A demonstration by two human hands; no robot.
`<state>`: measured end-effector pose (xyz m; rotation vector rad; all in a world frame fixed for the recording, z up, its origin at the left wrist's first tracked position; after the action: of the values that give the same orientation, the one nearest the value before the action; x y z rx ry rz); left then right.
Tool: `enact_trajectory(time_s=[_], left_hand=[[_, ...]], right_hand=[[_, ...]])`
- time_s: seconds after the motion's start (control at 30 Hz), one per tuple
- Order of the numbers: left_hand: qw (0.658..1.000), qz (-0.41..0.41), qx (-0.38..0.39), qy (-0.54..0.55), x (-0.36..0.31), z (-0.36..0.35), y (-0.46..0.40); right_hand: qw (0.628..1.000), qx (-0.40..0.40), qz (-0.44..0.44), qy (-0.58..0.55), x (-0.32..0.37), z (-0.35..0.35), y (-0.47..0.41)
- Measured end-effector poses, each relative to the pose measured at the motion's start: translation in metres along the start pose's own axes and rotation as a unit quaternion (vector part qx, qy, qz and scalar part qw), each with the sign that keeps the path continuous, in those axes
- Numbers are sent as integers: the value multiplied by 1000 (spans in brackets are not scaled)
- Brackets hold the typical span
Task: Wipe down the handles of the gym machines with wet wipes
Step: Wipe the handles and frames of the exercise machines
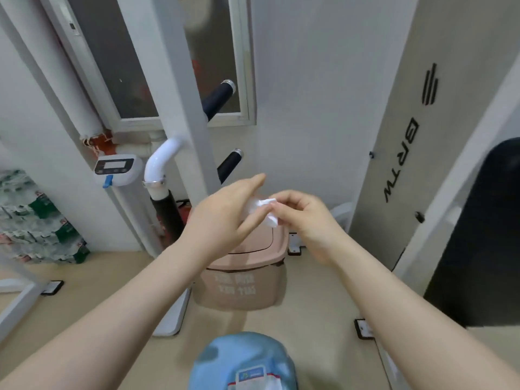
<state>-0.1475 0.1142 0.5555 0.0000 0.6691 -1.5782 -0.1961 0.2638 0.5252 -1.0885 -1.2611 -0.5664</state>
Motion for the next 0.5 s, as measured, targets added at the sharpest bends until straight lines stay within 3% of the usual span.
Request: enact_trajectory(time_s=[0.23, 0.5], left_hand=[[986, 3, 56, 155, -81, -43, 42], [947, 38, 110, 300, -233, -96, 141]], right_hand=[[991, -98, -52, -72, 24, 53, 107], [982, -179, -41, -48, 76, 147, 276]])
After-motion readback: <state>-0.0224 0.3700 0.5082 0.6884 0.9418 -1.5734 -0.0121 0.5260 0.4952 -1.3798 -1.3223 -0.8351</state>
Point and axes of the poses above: each hand's wrist, its own y-axis away from the middle knuckle, its own z-axis out of the back of the hand, x = y × z, the point moved 1 cm from there along -y, towards the middle knuckle, and after that the axes turned 12 degrees about z, right-handed, at the moved point
